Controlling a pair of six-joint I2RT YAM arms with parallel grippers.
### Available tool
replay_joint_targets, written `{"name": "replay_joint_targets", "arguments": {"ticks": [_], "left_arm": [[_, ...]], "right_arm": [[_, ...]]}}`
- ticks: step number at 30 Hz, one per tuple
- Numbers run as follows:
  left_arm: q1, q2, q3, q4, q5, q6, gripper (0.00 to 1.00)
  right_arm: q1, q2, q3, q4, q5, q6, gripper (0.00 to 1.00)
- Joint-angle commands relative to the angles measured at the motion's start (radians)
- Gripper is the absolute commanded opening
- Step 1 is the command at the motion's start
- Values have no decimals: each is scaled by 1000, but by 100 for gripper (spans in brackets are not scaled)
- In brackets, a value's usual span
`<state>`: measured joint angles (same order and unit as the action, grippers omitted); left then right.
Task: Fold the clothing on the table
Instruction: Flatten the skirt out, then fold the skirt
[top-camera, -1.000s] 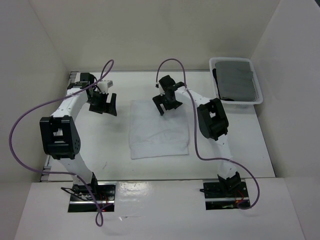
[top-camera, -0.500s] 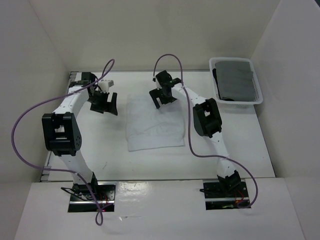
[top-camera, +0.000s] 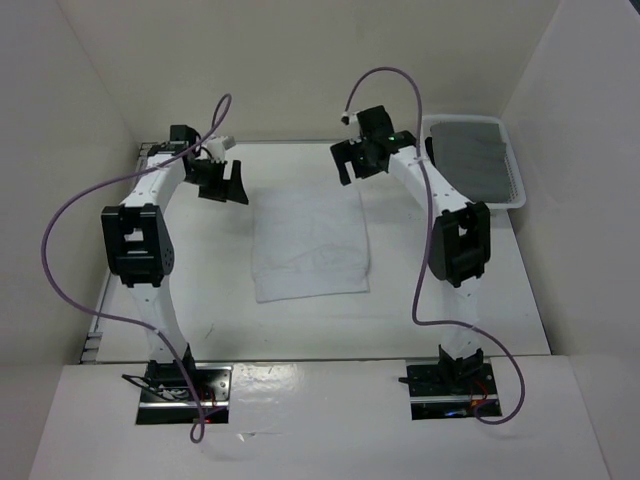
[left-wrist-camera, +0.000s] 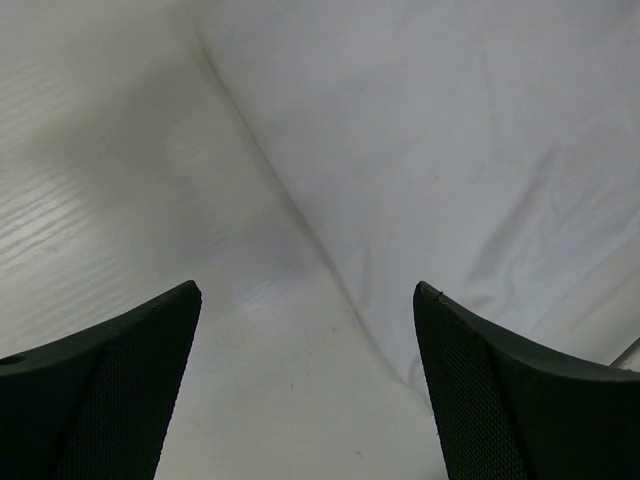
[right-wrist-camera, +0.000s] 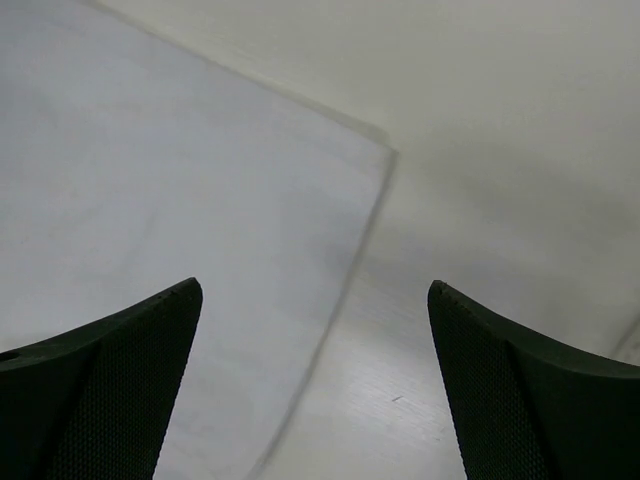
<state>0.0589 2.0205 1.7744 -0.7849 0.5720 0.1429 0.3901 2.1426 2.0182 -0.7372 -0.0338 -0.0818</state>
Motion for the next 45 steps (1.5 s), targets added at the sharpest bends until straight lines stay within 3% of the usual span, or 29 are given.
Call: {"name": "replay_joint_targets", "arguments": {"ticks": [1,7,11,15,19,27,45], "left_arm": [[-19,96,36,21,34,-26,92],[-39,191,97,65,-9,-46,88],[-39,233,166,65,-9,-57,84],[-39,256,227,65,-30,-68,82],[-39,287,261,75,-63,-68,81],[-57,357,312,65,-83,-68,68],[-88,464,457,9,-103,-58,64]], "right_arm": [[-49,-44,-105,52,2,-25,96],[-73,-43,-156,79,2,-45,84],[-73,-6,-147,79,2,-55,66],[-82,34,-93,70,-20,-55,57],[-82,85,-39,52,-38,-55,54],[-82,152,42,21,-70,-64,51],[-100,280,231,-48,-101,-75,48]]}}
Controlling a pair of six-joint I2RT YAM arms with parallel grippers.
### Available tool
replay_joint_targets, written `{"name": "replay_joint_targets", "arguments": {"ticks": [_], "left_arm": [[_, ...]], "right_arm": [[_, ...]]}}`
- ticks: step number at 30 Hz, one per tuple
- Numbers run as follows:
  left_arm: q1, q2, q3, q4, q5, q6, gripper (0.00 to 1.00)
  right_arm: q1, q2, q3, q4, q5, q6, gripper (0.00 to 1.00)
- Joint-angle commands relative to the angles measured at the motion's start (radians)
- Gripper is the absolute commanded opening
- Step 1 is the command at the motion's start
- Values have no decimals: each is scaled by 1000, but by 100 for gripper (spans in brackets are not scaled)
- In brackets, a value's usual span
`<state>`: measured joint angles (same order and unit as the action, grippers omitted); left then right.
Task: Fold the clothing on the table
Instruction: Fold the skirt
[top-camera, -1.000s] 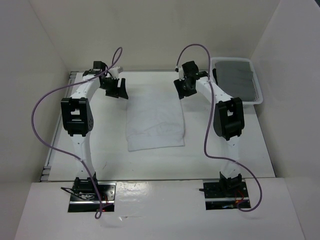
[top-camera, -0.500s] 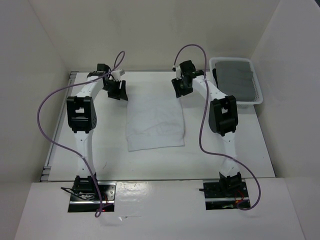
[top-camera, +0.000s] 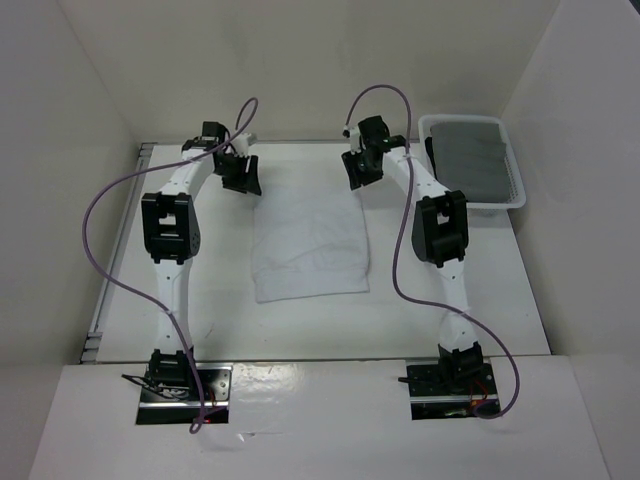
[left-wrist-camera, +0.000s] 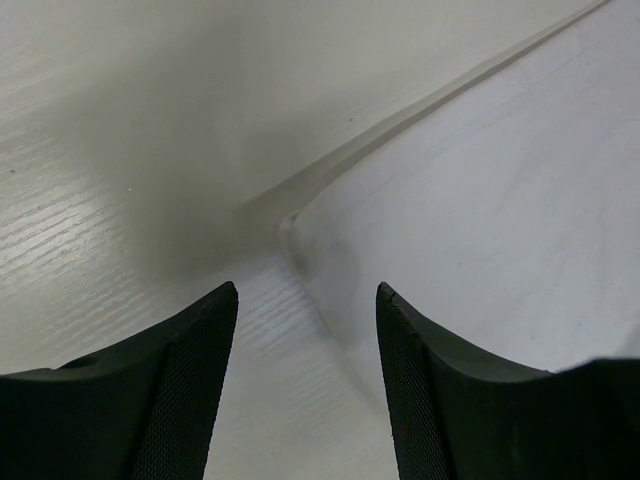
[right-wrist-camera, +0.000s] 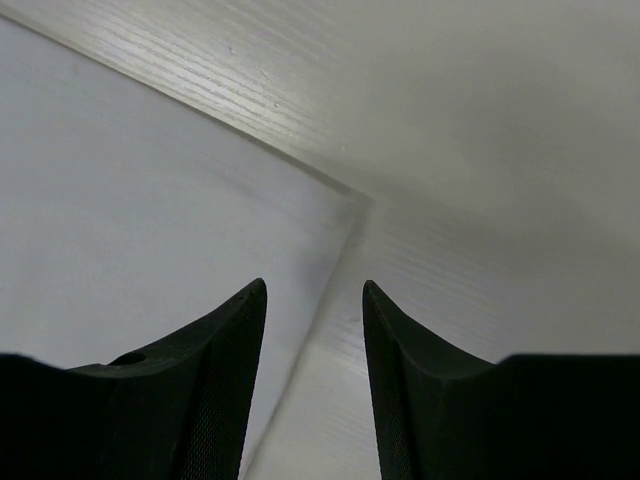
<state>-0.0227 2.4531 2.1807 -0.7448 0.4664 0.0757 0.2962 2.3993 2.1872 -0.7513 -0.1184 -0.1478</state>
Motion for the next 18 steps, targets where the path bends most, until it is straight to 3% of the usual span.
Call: {"name": "replay_joint_targets", "arguments": {"ticks": [1,9,18], "left_arm": [[-16,32,51,-31,3,9,64],[-25,52,51,-31,-15,18,59],[-25,61,71,-41,-26,18,57]], "right_arm": [[-6,23,62,-34,-17,-9,48],[-6,43,62,-34,-26,-18,46],[-15,135,198,-83,-64,-18,44]]}}
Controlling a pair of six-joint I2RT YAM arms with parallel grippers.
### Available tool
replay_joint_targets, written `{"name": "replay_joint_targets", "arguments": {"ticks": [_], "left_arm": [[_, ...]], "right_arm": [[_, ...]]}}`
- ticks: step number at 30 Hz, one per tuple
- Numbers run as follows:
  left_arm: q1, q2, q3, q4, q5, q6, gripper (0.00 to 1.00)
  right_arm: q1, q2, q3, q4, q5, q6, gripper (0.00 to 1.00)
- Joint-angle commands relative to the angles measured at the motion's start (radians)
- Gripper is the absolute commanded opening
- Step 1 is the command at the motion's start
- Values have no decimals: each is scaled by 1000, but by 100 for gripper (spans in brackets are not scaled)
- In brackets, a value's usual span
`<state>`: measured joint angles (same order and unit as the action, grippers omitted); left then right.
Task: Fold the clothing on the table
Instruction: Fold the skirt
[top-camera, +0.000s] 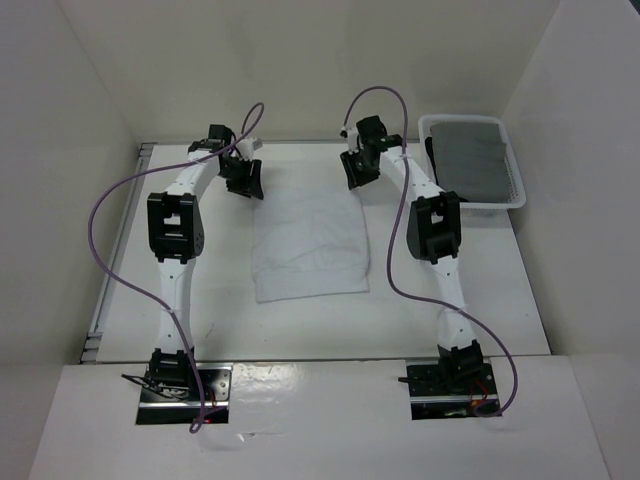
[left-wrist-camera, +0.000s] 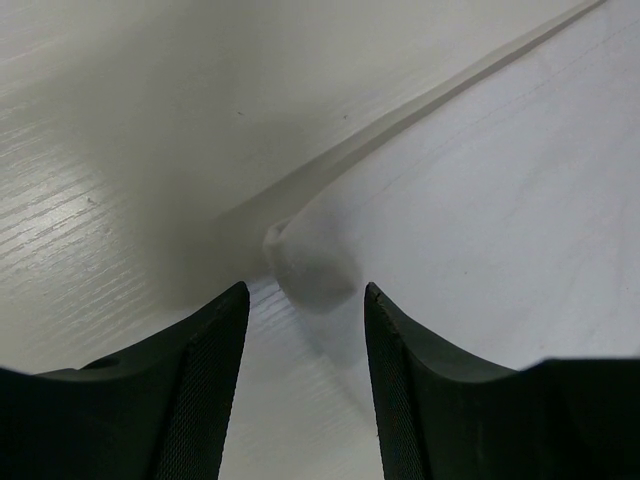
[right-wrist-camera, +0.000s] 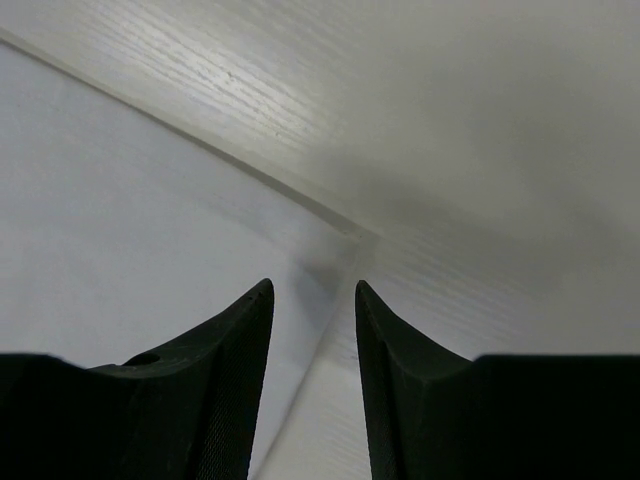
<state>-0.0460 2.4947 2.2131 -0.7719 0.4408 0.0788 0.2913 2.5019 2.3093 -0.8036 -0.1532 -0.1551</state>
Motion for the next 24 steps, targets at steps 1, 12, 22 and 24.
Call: {"name": "replay_joint_targets", "arguments": {"ticks": [1,12,22,24], "left_arm": [[-2,20,49,-13,-1,15,57],[-11,29,49,-32,-19,24,54],[-11,20,39,-32,-28,33,53],[-11,20,39,-32,-28,33,53]], "right_arm": [[-11,43,94,-31,-29,-11,44],[-11,127,217,-94,-59,-11,42],[-20,127,197,-103,-49,-20,41],[-29,127,187,-94,-49,-20,41]]}}
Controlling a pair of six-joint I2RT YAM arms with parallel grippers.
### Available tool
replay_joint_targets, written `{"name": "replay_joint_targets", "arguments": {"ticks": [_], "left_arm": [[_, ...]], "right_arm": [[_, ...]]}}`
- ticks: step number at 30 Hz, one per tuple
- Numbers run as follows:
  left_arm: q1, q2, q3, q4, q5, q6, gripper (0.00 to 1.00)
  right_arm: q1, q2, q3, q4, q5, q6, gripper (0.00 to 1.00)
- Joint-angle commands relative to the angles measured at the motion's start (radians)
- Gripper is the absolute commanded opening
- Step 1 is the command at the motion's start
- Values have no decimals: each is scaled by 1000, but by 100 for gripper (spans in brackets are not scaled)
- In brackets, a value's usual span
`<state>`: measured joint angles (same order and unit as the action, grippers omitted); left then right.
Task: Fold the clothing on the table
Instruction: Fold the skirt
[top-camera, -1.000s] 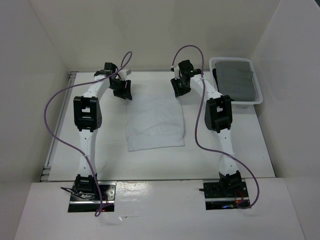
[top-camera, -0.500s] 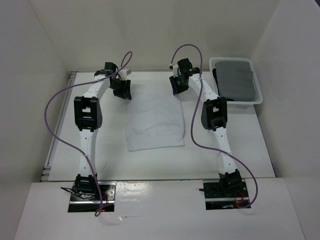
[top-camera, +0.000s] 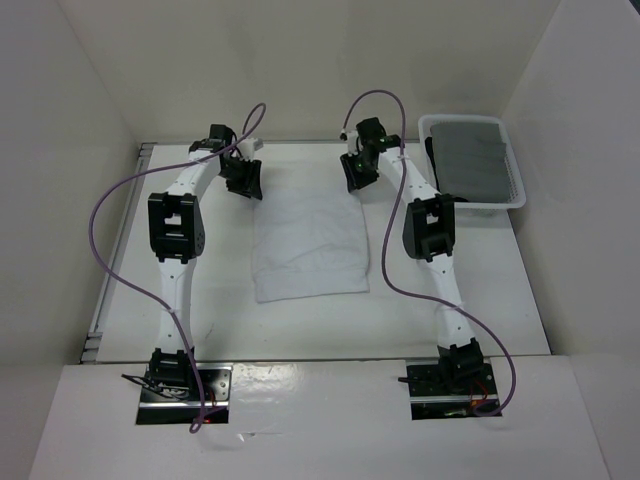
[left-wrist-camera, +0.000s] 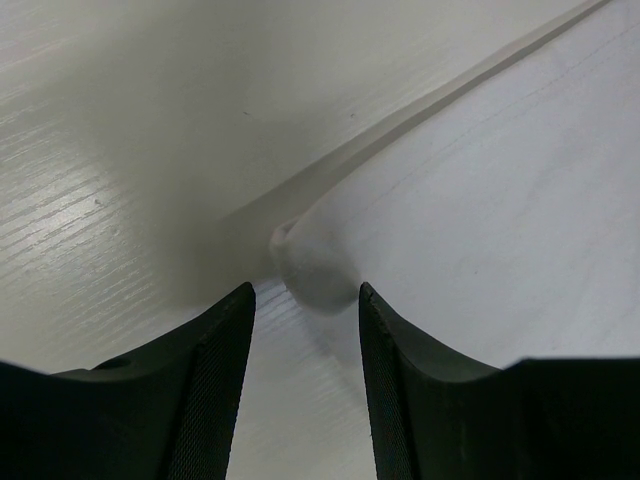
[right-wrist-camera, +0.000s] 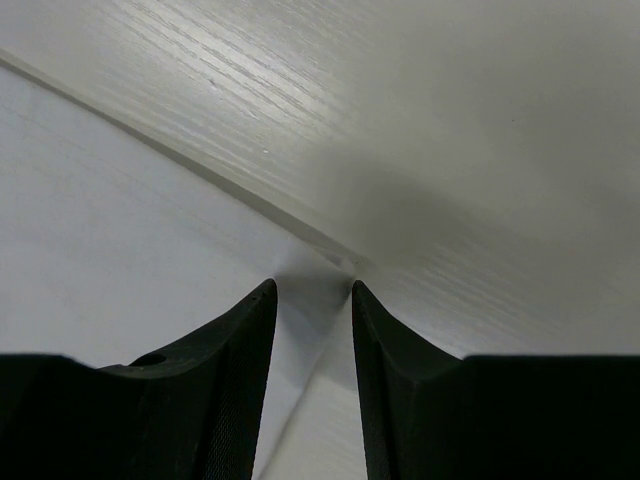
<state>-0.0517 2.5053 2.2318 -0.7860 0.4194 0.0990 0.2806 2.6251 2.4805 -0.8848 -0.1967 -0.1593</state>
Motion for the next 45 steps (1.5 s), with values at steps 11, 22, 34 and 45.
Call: {"name": "replay_joint_targets", "arguments": {"ticks": [11,22,34,45], "left_arm": [[-23,87,173,-104,-7,13,52],[-33,283,547,-332,35,42,47],[-42,316,626,-426,71,65,38],[-42,288,626,-503,71,96,19]], "right_arm": [[-46,-16,-38,-2,3,-16,41],[-46,3,-15,-2,-26,-16,41],[-27,44,67,-43,-46,-16,41],[-9,44,67,-52,-55,-25,38]]}}
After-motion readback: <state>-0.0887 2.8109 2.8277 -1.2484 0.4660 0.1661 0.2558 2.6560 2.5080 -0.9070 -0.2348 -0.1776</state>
